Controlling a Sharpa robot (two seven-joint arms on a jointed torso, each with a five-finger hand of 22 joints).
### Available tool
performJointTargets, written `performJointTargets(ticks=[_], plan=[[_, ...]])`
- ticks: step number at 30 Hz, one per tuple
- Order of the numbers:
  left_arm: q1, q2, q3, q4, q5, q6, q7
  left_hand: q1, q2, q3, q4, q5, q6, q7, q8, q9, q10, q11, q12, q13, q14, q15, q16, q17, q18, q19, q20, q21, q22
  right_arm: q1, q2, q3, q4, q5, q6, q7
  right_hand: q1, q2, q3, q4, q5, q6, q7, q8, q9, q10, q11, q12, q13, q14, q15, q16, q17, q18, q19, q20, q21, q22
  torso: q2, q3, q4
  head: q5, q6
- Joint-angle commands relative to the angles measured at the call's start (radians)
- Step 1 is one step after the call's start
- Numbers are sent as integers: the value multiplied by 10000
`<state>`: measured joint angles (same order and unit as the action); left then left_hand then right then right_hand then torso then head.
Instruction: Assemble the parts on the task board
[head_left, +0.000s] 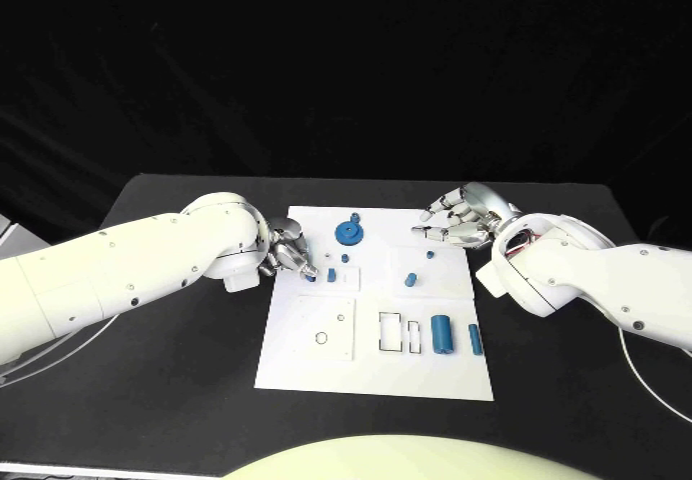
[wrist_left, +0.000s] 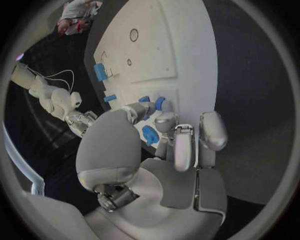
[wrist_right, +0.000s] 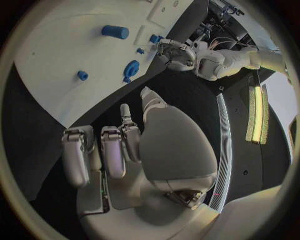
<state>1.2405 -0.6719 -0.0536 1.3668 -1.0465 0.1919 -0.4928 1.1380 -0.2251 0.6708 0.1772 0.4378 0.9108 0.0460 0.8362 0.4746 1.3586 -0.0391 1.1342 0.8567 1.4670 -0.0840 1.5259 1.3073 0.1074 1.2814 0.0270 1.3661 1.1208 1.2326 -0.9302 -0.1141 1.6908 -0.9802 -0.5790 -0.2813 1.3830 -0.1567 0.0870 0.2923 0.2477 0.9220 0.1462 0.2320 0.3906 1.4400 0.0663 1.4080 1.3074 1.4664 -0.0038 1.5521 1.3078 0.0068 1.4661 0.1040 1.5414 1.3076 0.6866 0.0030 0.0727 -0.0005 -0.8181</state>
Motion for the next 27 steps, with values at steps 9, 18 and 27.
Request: performJointTargets(ticks=[9,18,27], plan=[[-49,97,-34,-30,86,98,8,-236,43,1131,-1418,-57,259,-193,-36,25,150,-40,96,150,814,-78,98,1701,-113,88,-39,50,26,-7,-27,0,43,-49,53,111,-58,7,35,-14,55,-79,-19,68,6,25,-45,-1,1244,916,-70,-56,2121,18,891,-102,-60,2444,3,-7,2,-29,4],[-49,135,-35,-152,-59,-2,-3,-618,81,214,-963,-259,319,-269,-199,22,73,-91,-49,93,791,-128,69,1625,-115,93,-90,-6,-6,-6,-48,0,53,-49,46,117,-63,0,39,-13,57,-89,-19,71,3,9,-45,-22,1226,913,-71,-65,2104,21,887,-104,-73,2438,2,-12,9,-55,13],[-49,130,-35,-290,-206,6,-24,-960,51,-930,-260,-368,448,-277,-327,17,0,-97,-124,79,796,-140,80,1651,-120,120,-111,-38,-7,-6,-60,0,54,-49,40,128,-67,-2,38,-11,56,-91,-19,71,3,9,-45,-22,1226,912,-71,-66,2102,21,887,-104,-73,2438,-5,-13,12,-57,9]])
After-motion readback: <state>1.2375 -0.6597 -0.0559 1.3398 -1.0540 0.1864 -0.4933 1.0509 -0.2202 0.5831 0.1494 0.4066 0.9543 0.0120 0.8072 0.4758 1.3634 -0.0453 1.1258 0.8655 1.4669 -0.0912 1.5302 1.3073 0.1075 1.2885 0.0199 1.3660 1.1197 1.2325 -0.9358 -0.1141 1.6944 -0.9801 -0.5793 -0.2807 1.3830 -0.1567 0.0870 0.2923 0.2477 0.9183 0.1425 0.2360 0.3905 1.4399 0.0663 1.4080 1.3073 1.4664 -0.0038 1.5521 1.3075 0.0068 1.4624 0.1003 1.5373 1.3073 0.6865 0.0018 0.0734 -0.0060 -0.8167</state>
